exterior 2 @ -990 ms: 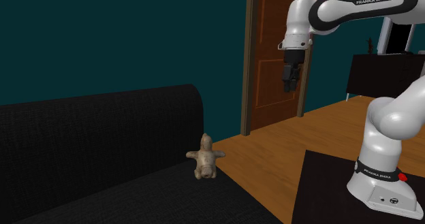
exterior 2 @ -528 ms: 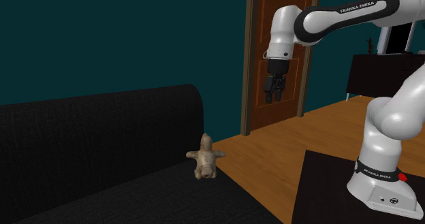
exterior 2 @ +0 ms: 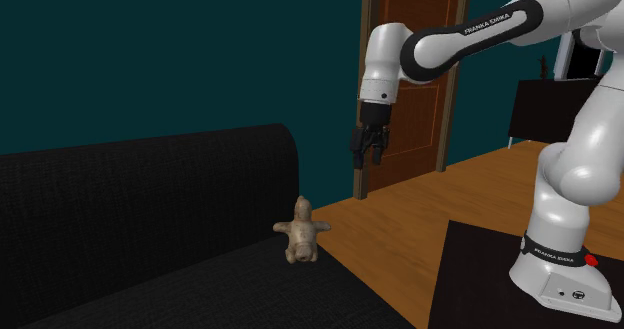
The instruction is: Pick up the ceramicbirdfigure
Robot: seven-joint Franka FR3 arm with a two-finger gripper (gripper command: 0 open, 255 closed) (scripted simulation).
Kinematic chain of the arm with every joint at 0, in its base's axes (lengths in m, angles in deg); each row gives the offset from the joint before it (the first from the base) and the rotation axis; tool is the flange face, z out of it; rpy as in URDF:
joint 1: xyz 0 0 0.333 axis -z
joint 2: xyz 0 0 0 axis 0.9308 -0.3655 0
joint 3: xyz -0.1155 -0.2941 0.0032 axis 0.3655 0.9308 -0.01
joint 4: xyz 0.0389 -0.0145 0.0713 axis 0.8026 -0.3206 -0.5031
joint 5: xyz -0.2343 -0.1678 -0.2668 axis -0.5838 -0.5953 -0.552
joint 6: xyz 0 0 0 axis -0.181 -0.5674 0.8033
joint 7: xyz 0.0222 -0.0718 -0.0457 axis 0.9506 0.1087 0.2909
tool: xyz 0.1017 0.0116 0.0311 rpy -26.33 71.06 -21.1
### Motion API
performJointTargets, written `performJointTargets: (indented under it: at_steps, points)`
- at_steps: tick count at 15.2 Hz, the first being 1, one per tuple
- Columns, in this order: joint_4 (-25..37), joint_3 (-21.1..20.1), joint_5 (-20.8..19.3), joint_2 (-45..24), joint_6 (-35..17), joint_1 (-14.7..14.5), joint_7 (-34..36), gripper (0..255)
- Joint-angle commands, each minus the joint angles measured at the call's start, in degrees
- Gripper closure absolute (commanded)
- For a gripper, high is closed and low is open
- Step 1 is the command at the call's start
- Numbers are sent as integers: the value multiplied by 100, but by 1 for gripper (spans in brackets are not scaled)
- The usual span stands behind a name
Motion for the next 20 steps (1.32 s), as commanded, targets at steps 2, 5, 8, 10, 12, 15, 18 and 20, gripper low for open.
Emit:
performJointTargets:
  at_steps: [2,5,8,10,12,15,18,20]
  points:
    - [329,-244,-101,-581,-363,-37,384,0]
    - [759,-438,-311,-1201,-642,-82,785,0]
    - [1258,-575,-605,-1846,-858,-170,1211,0]
    - [1631,-626,-833,-2286,-961,-264,1498,0]
    - [2040,-643,-1070,-2731,-1029,-387,1778,0]
    - [2009,-625,-1120,-2847,-1176,-425,1814,0]
    - [1890,-613,-1160,-2944,-1386,-440,1822,0]
    - [1796,-601,-1198,-3035,-1564,-454,1832,0]
